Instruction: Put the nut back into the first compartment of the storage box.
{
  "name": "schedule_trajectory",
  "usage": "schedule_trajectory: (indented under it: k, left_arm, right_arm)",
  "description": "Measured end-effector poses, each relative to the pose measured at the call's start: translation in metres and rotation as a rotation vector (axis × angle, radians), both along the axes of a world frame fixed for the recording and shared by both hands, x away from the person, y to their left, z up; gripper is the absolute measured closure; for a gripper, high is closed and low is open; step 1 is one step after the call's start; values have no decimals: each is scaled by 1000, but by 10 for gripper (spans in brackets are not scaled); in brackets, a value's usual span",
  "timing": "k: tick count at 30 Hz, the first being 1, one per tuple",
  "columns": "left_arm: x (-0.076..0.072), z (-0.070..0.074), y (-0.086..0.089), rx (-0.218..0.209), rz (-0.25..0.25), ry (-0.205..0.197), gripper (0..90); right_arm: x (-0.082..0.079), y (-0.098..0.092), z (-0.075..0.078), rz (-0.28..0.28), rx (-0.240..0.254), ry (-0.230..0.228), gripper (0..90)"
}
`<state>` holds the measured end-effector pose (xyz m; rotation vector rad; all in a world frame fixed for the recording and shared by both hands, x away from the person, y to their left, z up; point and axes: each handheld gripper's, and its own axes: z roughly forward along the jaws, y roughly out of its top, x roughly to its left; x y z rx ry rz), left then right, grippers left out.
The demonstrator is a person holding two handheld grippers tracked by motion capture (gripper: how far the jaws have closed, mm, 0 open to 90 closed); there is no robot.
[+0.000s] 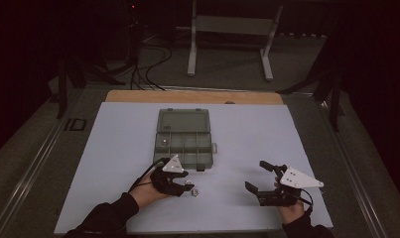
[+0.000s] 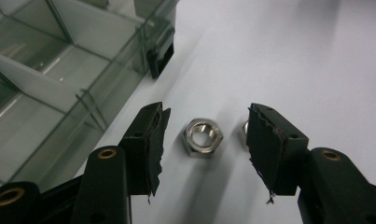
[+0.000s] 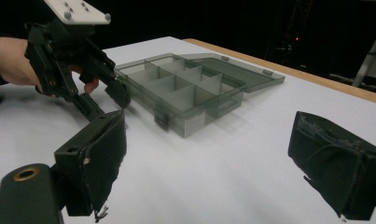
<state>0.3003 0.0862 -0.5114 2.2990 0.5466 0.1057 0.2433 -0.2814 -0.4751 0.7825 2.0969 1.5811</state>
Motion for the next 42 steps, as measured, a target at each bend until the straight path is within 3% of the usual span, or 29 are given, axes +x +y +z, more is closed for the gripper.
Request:
schedule_trajectory:
  k: [9,13,25,35,36,42]
  left_arm:
    - [-1,-7,-2,14,-12,-32,620]
    - [-3,-7,-5,45,-34,-56,666]
    - [-5,-1,-5,42,-19,-58,680]
    - [0,43,9,-26,26,-114,680]
    - [3,53,13,-43,42,-130,680]
    - [14,75,31,-79,95,-166,680]
  right_arm:
    - [0,0,0,-1,1,2,115]
    - [0,0,0,-1,2,0,115]
    - [0,0,0,-3,2,2,115]
    - [0,0,0,-4,4,2,115]
    - [0,0,0,-4,3,2,115]
    - [0,-1,0,-5,6,0,115]
